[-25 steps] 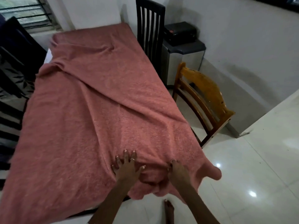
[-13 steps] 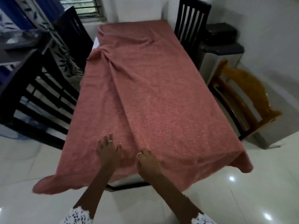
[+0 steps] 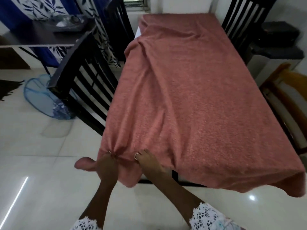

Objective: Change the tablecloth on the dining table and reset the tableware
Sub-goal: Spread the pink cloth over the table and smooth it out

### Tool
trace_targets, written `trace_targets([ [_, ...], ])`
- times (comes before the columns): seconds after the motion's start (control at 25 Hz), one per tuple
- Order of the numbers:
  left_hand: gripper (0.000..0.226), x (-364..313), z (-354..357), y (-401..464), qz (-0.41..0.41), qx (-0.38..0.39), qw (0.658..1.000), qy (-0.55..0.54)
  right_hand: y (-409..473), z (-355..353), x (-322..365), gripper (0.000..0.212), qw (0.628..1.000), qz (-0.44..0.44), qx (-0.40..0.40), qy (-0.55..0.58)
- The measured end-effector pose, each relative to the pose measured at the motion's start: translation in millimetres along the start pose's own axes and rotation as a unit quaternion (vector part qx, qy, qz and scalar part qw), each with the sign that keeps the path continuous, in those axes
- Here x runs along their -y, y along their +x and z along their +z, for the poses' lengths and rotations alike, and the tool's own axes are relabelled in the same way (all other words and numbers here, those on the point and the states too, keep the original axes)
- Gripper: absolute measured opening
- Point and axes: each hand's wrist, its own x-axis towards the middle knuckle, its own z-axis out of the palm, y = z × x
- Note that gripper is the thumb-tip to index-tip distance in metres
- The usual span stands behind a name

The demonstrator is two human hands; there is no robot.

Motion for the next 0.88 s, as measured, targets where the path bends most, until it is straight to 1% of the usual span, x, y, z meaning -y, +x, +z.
trace_targets([
  [0.04, 0.031, 7.6, -12.8, 1.2, -0.038, -0.029, 0.999, 0.005, 4.3, 4.0, 10.0, 0.013, 0.999, -0.029, 0.01, 0.027],
  [0.08, 0.03, 15.8, -22.3, 2.5, -0.083, -0.057, 0.995, 0.015, 7.3, 3.0, 20.2, 0.012, 0.996, -0.043, 0.036, 0.064],
  [0.16, 0.033, 27.4, -28.1, 1.1, -0.172, -0.075, 0.982, 0.027, 2.7, -3.6, 25.7, 0.019, 0.991, -0.048, 0.063, 0.107],
  [0.2, 0.038, 23.8, -27.9, -2.5, -0.204, -0.086, 0.975, 0.015, -0.3, -8.6, 19.4, 0.023, 0.993, -0.041, 0.028, 0.11],
  [0.24, 0.047, 17.4, -26.4, -4.0, -0.205, -0.094, 0.974, -0.009, -2.4, -13.9, 5.5, 0.026, 0.994, -0.006, -0.031, 0.101],
  [0.28, 0.057, 7.0, -23.5, -4.9, -0.161, -0.086, 0.983, -0.028, -4.7, -19.2, -14.6, 0.028, 0.992, 0.054, -0.077, 0.08],
  [0.32, 0.062, -6.1, -19.5, -4.6, -0.083, -0.048, 0.995, -0.022, -7.7, -26.4, -35.9, 0.032, 0.987, 0.135, -0.066, 0.059],
  [0.36, 0.061, -20.6, -11.2, -5.1, 0.003, 0.004, 1.0, 0.006, -14.3, -30.1, -60.1, 0.04, 0.971, 0.235, -0.042, 0.031],
  [0.4, 0.057, -37.7, -0.8, -5.6, 0.074, 0.057, 0.995, 0.039, -24.6, -30.5, -82.7, 0.047, 0.946, 0.324, -0.018, 0.013],
  [0.44, 0.058, -53.3, 12.3, -6.4, 0.115, 0.107, 0.986, 0.059, -37.5, -28.9, -97.8, 0.053, 0.928, 0.372, -0.011, -0.007],
  [0.48, 0.062, -66.3, 25.7, -7.2, 0.132, 0.153, 0.977, 0.07, -50.5, -26.4, -103.8, 0.055, 0.929, 0.368, -0.012, -0.024],
  [0.52, 0.068, -72.1, 36.9, -7.9, 0.129, 0.193, 0.968, 0.09, -62.5, -21.0, -105.5, 0.058, 0.941, 0.337, 0.005, -0.033],
  [0.56, 0.073, -75.2, 45.3, -10.0, 0.121, 0.222, 0.961, 0.115, -75.3, -18.2, -110.9, 0.062, 0.951, 0.306, 0.029, -0.041],
  [0.6, 0.075, -75.1, 51.5, -11.6, 0.11, 0.233, 0.957, 0.136, -87.6, -20.6, -121.9, 0.064, 0.952, 0.301, 0.027, -0.049],
  [0.64, 0.078, -73.6, 54.5, -11.4, 0.1, 0.231, 0.957, 0.146, -97.6, -32.1, -142.5, 0.063, 0.941, 0.335, 0.018, -0.035],
  [0.68, 0.081, -72.2, 59.1, -11.8, 0.085, 0.222, 0.961, 0.141, -108.9, -48.0, -169.8, 0.059, 0.916, 0.4, -0.004, -0.027],
  [0.76, 0.094, -86.2, 64.8, -15.0, 0.033, 0.199, 0.974, 0.107, -139.9, -81.6, -232.5, 0.05, 0.84, 0.538, -0.059, -0.04],
  [0.8, 0.1, -99.7, 70.7, -17.9, 0.012, 0.191, 0.977, 0.092, -154.6, -97.9, -261.4, 0.048, 0.809, 0.581, -0.081, -0.033],
  [0.84, 0.099, -117.3, 78.5, -23.6, 0.016, 0.197, 0.976, 0.088, -165.3, -113.2, -283.7, 0.046, 0.789, 0.607, -0.093, -0.021],
  [0.88, 0.093, -134.6, 87.8, -31.2, 0.053, 0.212, 0.971, 0.102, -172.6, -123.0, -302.8, 0.045, 0.781, 0.617, -0.097, -0.006],
])
